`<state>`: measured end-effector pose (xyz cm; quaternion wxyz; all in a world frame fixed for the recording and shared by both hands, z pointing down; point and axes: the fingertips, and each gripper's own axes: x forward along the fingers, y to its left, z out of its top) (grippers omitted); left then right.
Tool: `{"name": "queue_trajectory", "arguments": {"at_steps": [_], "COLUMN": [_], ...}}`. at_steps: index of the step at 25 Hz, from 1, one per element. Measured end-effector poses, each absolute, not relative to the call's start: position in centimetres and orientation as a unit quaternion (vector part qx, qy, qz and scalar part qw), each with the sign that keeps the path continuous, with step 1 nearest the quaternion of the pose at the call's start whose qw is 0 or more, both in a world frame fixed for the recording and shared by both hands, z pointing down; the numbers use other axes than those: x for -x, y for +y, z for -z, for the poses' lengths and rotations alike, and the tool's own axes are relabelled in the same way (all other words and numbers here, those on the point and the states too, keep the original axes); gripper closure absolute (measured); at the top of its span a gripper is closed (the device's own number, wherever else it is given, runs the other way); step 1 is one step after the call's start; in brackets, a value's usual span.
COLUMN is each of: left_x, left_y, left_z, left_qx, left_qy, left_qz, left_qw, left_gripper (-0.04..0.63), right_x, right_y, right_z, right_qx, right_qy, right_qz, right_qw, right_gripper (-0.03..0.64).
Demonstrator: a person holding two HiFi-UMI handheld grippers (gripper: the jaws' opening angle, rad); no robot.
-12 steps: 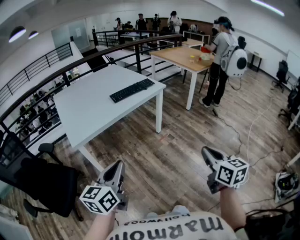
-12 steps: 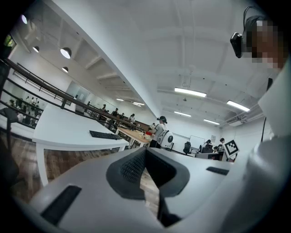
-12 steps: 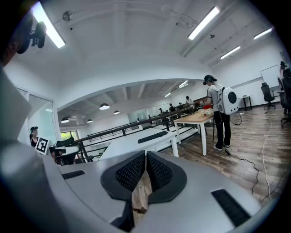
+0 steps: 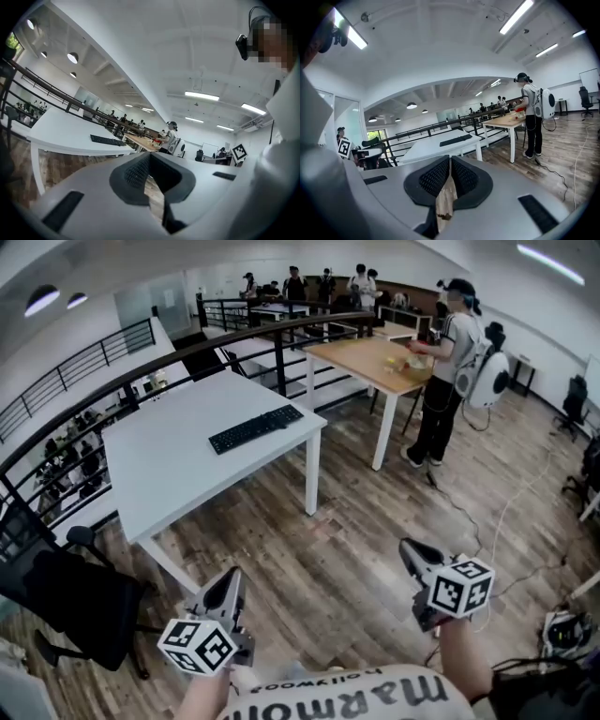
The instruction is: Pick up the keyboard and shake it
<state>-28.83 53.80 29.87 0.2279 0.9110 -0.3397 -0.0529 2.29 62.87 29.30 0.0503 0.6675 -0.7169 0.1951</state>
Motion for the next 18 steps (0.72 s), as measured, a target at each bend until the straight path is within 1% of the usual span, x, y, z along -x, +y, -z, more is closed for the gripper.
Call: {"name": "queue_trajectory", "arguments": {"at_steps": [3, 7, 11, 15, 18], "left_x": [27.8, 27.2, 26.0, 24.1, 23.0], "left_y": [53.7, 53.8, 53.3, 52.4, 50.8], "left_z": [-30.2, -31.1, -31.9, -32.3, -33.0], "left_qx": [-0.905, -0.892, -0.887, -0.892, -0.891], "left_qy": [-0.358, -0.381, -0.388, -0.39, -0.39], "left_qz": [0.055, 0.063, 0.049, 0.031, 0.021], "left_qw": [0.222, 0.234, 0.244, 0.229, 0.23], "left_gripper": [0.594, 0.594, 0.594, 0.594, 0.594], "right_x": [-3.8, -4.4, -5.1, -6.3, -6.6], "right_y": [62.3, 61.9, 60.4, 58.7, 56.8], "right_z": [-29.6, -31.1, -32.6, -34.1, -34.7], "right_qx": [-0.652, -0.627, -0.614, -0.606, -0.599], "right_qy": [-0.73, -0.748, -0.753, -0.754, -0.758], "right_qz": [-0.201, -0.211, -0.229, -0.247, -0.254], "right_qw": [0.043, 0.053, 0.056, 0.059, 0.057], "right_gripper": [0.574, 0.574, 0.574, 0.574, 0.574]}}
